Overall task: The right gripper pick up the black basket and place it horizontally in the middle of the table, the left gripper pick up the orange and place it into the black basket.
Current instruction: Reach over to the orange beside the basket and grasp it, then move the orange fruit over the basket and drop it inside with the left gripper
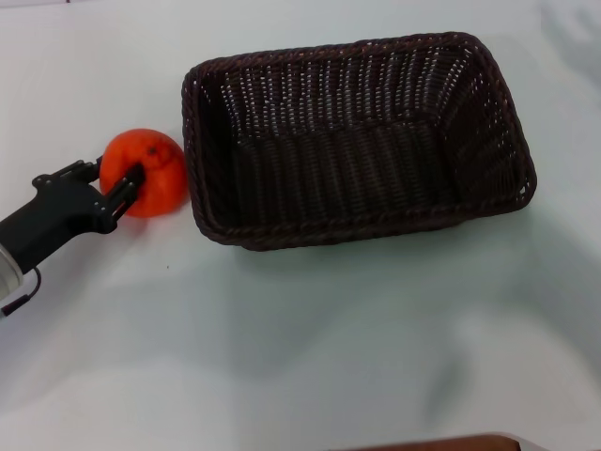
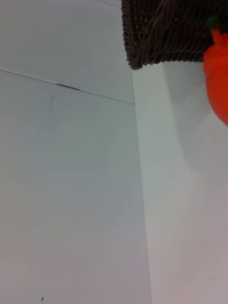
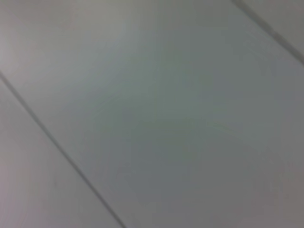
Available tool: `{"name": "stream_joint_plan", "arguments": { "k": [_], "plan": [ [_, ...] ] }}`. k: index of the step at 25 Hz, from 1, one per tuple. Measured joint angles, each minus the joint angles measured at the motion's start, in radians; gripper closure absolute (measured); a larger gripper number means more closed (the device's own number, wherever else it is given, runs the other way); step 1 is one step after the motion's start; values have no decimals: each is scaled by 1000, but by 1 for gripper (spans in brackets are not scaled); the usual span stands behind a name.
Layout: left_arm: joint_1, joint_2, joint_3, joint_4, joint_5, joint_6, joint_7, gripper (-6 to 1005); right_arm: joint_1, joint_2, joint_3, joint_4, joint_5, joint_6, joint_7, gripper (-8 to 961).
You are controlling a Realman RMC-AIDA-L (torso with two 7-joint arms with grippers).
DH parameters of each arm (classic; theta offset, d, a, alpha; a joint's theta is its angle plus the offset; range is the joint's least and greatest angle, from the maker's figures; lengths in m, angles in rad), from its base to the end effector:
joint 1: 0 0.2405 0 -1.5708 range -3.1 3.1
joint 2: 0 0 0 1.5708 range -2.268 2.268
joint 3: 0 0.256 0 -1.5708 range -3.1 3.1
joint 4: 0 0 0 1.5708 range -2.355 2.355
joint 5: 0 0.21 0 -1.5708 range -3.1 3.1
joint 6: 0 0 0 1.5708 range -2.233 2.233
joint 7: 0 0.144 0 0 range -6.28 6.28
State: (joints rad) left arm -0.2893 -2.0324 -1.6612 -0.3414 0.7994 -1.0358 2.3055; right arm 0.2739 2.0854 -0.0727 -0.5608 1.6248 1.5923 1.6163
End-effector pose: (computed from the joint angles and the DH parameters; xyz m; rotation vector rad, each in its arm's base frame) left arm -0.3407 0.2929 -0.0445 -2.1894 -0.7642 -0.6551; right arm 0.3670 0.2608 0.1225 -0.9666 -1.3569 -0.9557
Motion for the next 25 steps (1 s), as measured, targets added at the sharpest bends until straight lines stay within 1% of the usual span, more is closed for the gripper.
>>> {"name": "stream_joint_plan", "arguments": {
  "k": [4,9,10,11,14,15,16,18,19,20,21,24,25],
  "plan": [
    [11,-3,-13,-12,-1,2,1,573,-2,0,43,31,4,1,-34,204],
    [57,-9,-92,-63,1,-40,1,618,-4,0,47,43,4,-2,-57,204],
    [88,-12,-138,-102,1,-85,-1,627,-4,0,48,44,4,-4,-58,204],
    [88,-12,-138,-102,1,-85,-1,637,-3,0,49,44,4,-4,-58,204],
    [129,-22,-200,-148,1,-182,-6,666,2,-1,49,44,4,-3,-59,204],
    [152,-34,-221,-186,1,-236,-9,677,4,-1,49,44,4,-3,-60,204],
    [152,-34,-221,-186,1,-236,-9,687,7,-1,49,45,4,-4,-60,204],
    [173,-51,-223,-231,1,-272,-17,711,12,0,50,46,4,-4,-60,204],
    [181,-62,-216,-257,1,-292,-21,726,14,-1,50,50,4,-4,-61,204],
    [184,-82,-198,-289,4,-320,-23,740,17,-1,50,54,4,-4,-61,204],
    [184,-82,-198,-289,4,-320,-23,746,21,-2,50,58,4,-4,-62,204],
    [166,-119,-144,-320,37,-350,-22,766,29,-3,49,61,4,-4,-76,204],
    [156,-128,-123,-327,51,-351,-19,772,31,-3,47,61,4,-4,-81,204]
  ]
}}
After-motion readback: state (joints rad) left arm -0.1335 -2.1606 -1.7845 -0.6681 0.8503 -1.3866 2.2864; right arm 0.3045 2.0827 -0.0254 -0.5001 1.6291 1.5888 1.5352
